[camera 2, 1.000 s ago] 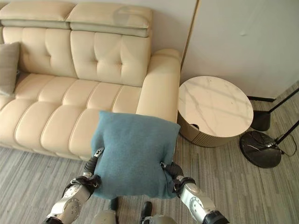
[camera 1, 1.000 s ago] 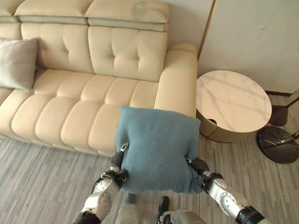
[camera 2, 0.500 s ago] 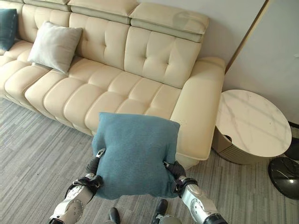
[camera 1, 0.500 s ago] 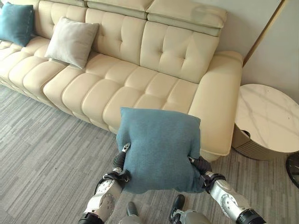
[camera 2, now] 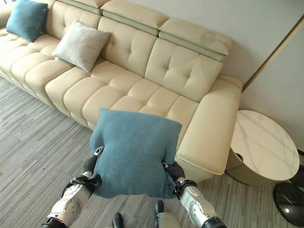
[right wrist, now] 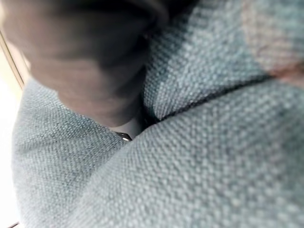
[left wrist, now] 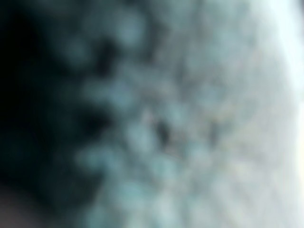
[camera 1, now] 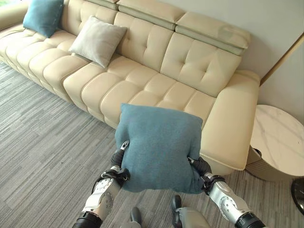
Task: Pick up all the scattered cushions and arrange them neatly on the sofa.
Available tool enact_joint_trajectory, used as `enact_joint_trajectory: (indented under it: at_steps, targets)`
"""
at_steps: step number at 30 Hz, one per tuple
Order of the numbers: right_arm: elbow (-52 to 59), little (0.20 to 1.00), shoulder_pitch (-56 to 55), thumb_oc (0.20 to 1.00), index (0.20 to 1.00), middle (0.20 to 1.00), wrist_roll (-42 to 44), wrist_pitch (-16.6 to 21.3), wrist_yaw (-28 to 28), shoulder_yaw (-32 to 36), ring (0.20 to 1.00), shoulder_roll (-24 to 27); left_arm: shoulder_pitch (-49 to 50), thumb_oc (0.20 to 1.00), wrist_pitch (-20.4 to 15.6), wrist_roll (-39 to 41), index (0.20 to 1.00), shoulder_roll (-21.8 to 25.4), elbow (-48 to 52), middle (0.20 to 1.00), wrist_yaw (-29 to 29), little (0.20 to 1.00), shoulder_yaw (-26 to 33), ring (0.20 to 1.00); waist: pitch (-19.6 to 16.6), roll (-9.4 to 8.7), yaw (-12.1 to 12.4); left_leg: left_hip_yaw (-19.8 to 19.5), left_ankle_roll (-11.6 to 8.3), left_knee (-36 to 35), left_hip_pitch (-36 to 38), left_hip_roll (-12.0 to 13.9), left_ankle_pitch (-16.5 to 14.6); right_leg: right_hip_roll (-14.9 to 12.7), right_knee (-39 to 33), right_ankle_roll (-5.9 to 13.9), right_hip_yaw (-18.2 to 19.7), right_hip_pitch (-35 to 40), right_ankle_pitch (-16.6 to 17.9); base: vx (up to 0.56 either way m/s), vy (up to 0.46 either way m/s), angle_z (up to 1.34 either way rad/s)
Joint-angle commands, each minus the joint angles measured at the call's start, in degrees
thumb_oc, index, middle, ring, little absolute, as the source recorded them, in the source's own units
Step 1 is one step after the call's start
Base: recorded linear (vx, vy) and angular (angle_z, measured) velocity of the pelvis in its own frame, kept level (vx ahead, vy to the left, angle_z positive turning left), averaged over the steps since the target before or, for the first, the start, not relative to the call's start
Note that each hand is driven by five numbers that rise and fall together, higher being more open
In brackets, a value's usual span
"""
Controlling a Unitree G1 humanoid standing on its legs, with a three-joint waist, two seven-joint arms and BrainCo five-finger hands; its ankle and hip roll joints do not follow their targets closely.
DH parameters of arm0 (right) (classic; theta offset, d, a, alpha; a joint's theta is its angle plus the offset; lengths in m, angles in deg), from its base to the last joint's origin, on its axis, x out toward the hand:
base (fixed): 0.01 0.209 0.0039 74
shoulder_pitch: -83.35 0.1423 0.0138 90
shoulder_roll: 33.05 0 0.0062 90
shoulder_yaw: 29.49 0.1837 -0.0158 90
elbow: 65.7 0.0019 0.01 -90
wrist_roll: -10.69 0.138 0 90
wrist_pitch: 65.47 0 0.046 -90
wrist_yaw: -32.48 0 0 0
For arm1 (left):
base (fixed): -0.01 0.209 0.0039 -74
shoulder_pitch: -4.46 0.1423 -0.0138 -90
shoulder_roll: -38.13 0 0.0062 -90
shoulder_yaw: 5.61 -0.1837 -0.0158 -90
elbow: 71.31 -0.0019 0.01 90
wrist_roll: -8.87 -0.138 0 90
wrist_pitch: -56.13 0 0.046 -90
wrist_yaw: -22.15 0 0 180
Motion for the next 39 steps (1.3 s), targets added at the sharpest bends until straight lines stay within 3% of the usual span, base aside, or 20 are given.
enact_joint_trajectory:
  at_steps: [1,5,9,12,16,17,19,20,23,26,29,32,35,36,39]
  targets:
    - [10.3,0.200,5.4,0.200,0.200,0.200,0.5,2.9,7.2,-6.2,0.200,-8.7,-6.3,0.200,-3.4,-2.3,0.200,-7.8,9.5,0.200,5.8,0.200,-8.8,0.200,-0.7,-0.10,-0.4,-4.3,-3.57,0.1,4.8,-2.5,-6.2,-0.4,-4.2,-0.36,-4.6,8.7,2.7,0.20,-0.088,0.80]
    - [9.2,0.200,5.9,0.200,0.200,0.200,0.6,3.9,7.3,-5.9,0.200,-9.0,-6.0,0.200,-3.7,-1.8,0.200,-8.1,9.8,0.200,5.7,0.200,-7.6,0.200,-3.2,-0.39,-0.6,-4.8,-5.09,3.0,6.5,-1.3,-9.6,-0.1,-5.1,-1.59,-5.0,12.3,2.3,0.28,-0.160,0.56]
    - [9.4,0.200,5.1,0.200,0.200,0.200,0.5,3.5,7.5,-5.4,0.200,-7.8,-4.8,0.200,-3.4,-1.2,0.200,-8.2,10.1,0.200,5.6,0.200,-7.0,0.200,-3.7,-0.16,-0.9,-4.9,-6.36,7.9,6.5,0.1,-10.6,0.1,-5.3,-2.71,-5.8,15.3,0.6,0.25,-0.127,0.13]
    - [9.5,0.200,4.3,0.200,0.200,0.200,0.6,2.9,7.8,-4.8,0.200,-7.0,-4.1,0.200,-3.1,-0.8,0.200,-8.5,10.0,0.200,5.9,0.200,-6.9,0.200,-3.2,-0.04,-0.6,-4.9,-7.39,11.6,4.7,1.3,-7.5,0.2,-6.1,-3.47,-6.0,17.7,-0.6,0.16,-0.063,0.08]
    - [9.8,0.200,4.1,0.200,0.200,0.200,-0.4,2.8,7.5,-4.5,0.200,-6.2,-3.5,0.200,-2.6,-1.2,0.200,-8.4,10.5,0.200,5.7,0.200,-6.4,0.200,-3.3,-0.90,0.1,-6.5,-6.91,9.8,-0.8,1.8,-6.5,-0.4,-6.3,-3.42,-4.6,19.0,-2.0,0.17,-0.005,0.05]
    - [9.8,0.200,4.2,0.200,0.200,0.200,-0.6,2.7,7.4,-4.3,0.200,-6.0,-3.6,0.200,-2.7,-1.2,0.200,-8.4,10.6,0.200,5.6,0.200,-6.3,0.200,-3.1,-1.07,0.4,-7.1,-6.95,9.3,-2.3,2.1,-5.5,-0.4,-6.2,-3.49,-4.0,19.5,-2.4,0.22,0.031,0.02]
    - [9.5,0.200,4.2,0.200,0.200,0.200,-0.7,3.1,6.4,-3.0,0.200,-6.0,-4.2,0.200,-3.0,-1.6,0.200,-8.4,10.4,0.200,4.3,0.200,-6.1,0.200,-2.2,-1.16,1.5,-9.5,-7.71,5.3,-7.8,4.0,-0.1,0.2,-6.4,-3.54,-1.0,21.5,-3.8,0.25,0.075,-0.25]
    - [9.5,0.200,4.2,0.200,0.200,0.200,-0.7,3.1,6.4,-3.0,0.200,-6.0,-4.2,0.200,-3.0,-1.6,0.200,-8.4,10.4,0.200,4.3,0.200,-6.1,0.200,-2.1,-1.21,1.6,-9.4,-7.71,5.2,-7.6,3.9,-0.1,0.1,-6.4,-3.54,-0.9,21.6,-3.9,0.26,0.104,-0.78]
    - [9.2,0.200,3.5,0.200,0.200,0.200,-0.7,3.3,5.9,-1.9,0.200,-5.7,-4.5,0.200,-3.2,-2.1,0.200,-8.9,10.3,0.200,3.7,0.200,-6.5,0.200,-1.6,-0.72,2.1,-9.7,-8.45,1.4,-10.7,4.4,2.1,-0.1,-6.6,-3.04,1.4,24.4,-5.3,0.22,0.149,-0.63]
    - [9.3,0.200,2.8,0.200,0.200,0.200,-1.6,2.4,6.7,-2.7,0.200,-5.6,-3.4,0.200,-2.6,-2.8,0.200,-8.6,10.5,0.200,4.5,0.200,-6.9,0.200,-2.9,1.14,2.1,-9.8,-8.70,-0.4,-8.4,4.7,3.4,-0.2,-6.5,-2.48,2.6,25.6,-5.6,0.23,0.241,-0.62]
    - [8.5,0.200,2.5,0.200,0.200,0.200,-1.9,1.4,6.9,-3.2,0.200,-6.0,-2.9,0.200,-2.2,-3.4,0.200,-8.0,10.1,0.200,4.8,0.200,-7.3,0.200,-3.8,1.10,2.0,-9.4,-7.73,0.1,-6.5,3.7,3.2,-1.7,-6.4,-1.84,3.7,26.1,-5.6,0.24,0.268,-0.52]
    - [7.7,0.200,2.5,0.200,0.200,0.200,-2.0,0.5,7.3,-3.8,0.200,-7.1,-2.7,0.200,-2.0,-3.1,0.200,-7.0,10.2,0.200,4.8,0.200,-7.4,0.200,-4.6,0.36,2.4,-7.7,-5.23,1.5,-4.8,1.7,0.8,-4.0,-3.8,-0.19,6.6,24.8,-5.0,0.22,0.305,-0.56]
    - [6.9,0.200,3.1,0.200,0.200,0.200,-2.3,0.1,7.3,-3.9,0.200,-8.0,-3.7,0.200,-2.1,-3.2,0.200,-6.3,10.1,0.200,4.0,0.200,-7.1,0.200,-3.8,0.31,2.2,-5.3,-3.39,1.7,-3.2,1.0,-0.7,-4.4,4.2,1.25,8.2,20.7,-3.3,0.08,0.210,-0.29]
    - [6.5,0.200,3.5,0.200,0.200,0.200,-2.1,0.0,7.3,-4.2,0.200,-8.5,-4.0,0.200,-2.2,-3.1,0.200,-6.0,10.2,0.200,3.6,0.200,-6.9,0.200,-3.5,0.38,2.3,-4.1,-3.00,1.6,-2.7,1.1,-1.1,-4.5,6.7,1.67,7.7,19.3,-2.5,0.04,0.158,-0.46]
    - [6.3,0.200,3.4,0.200,0.200,0.200,-1.2,-0.1,7.1,-4.6,0.200,-10.0,-4.4,0.200,-2.4,-2.8,0.200,-5.8,10.1,0.200,3.0,0.200,-6.3,0.200,-3.1,0.79,2.3,-0.7,-2.76,0.7,0.0,1.5,-2.3,-6.0,10.5,2.12,1.3,15.6,-1.6,0.09,0.115,-0.68]
